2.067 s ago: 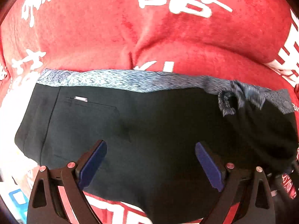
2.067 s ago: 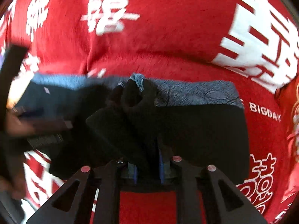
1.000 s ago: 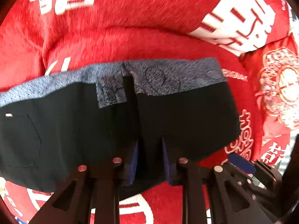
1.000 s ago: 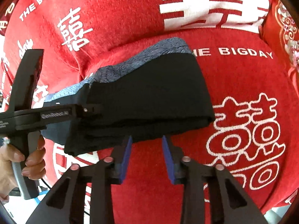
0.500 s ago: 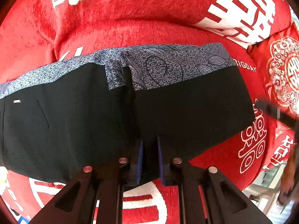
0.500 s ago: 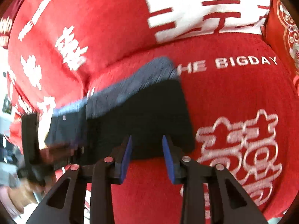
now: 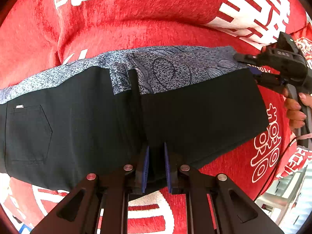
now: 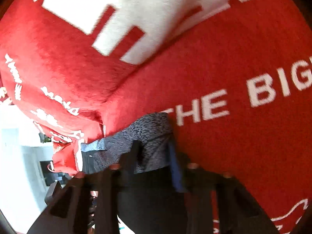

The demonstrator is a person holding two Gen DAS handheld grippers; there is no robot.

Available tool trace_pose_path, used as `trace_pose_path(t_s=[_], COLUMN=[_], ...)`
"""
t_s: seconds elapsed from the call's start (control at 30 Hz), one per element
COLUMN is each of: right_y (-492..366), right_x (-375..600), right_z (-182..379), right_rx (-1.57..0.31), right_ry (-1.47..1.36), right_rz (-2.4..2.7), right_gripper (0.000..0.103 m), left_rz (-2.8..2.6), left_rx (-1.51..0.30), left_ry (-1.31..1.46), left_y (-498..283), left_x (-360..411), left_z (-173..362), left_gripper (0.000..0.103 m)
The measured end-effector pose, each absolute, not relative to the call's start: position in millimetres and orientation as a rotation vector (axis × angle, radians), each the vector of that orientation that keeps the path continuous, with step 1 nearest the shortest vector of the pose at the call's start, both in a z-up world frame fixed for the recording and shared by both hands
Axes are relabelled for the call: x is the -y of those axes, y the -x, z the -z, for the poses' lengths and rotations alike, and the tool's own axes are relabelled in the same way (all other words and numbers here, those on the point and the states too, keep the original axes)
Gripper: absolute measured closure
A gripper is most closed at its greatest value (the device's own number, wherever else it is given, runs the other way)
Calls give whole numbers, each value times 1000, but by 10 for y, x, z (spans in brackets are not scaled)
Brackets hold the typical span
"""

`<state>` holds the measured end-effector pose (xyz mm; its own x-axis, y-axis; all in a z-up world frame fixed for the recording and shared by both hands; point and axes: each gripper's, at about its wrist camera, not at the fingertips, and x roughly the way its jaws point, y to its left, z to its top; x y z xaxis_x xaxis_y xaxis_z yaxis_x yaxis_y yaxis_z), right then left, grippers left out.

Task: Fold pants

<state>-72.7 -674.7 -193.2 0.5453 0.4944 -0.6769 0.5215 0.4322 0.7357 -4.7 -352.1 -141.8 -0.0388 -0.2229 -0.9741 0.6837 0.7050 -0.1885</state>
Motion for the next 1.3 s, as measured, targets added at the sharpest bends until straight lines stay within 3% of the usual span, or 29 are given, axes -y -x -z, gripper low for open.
trace_pose_path(t_s=[0.27,0.33,0.37,0.4,0.43,0.5,0.53,0.63,0.73,0.8,1.07,1.23,1.3], right_y=[908,781,739,725,745,827,894,1045,1174,1245,1223,1232,1249], right_x=[6698,6685,6677,6675,6659,6624,6579,6440,6339,6233,5904,5811,5792], right_z=[1745,1854,1893,1892,1844,1723,1619,1401,1277,1202,1224,1207,1208], right_rx=[-1049,-1081,-1098,-1098,-1088,-1078,-1079,-1104,-1121,-1116,-1132,-1134,-1143], right_ry=[-1094,-1068,-1050,-1048,-1049,-1018,-981,-878,-845,-835,-817,-805,-794], right_rz=[103,127,149,161,178,213,234,272,284,281,247,231,232], right_gripper=[81,74,66,66,64,62,62,62,72,72,73,72,72], left_rz=[774,765,760,755,744,688,662,662,690,731,729,712,659], left_rx=[-1406,-1389,-1386,-1382,-1372,-1344,-1331,-1322,-1288,-1271,-1310,-1221,-1273], left_ry=[-448,-451,-450,-447,-445,-449,-426,-368,-358,-351,-401,-548,-505], left_y=[63,64,69,74,76,63,32,-43,-75,-63,-55,120,44], left_x=[3589,3597,3591,3580,3566,3520,3478,3445,3574,3729,4003,3889,3710], left_z=[1450,1456,1448,1429,1399,1320,1252,1088,970,951,1639,1609,1668], left_gripper=[87,87,86,85,81,50,45,45,45,45,45,44,43])
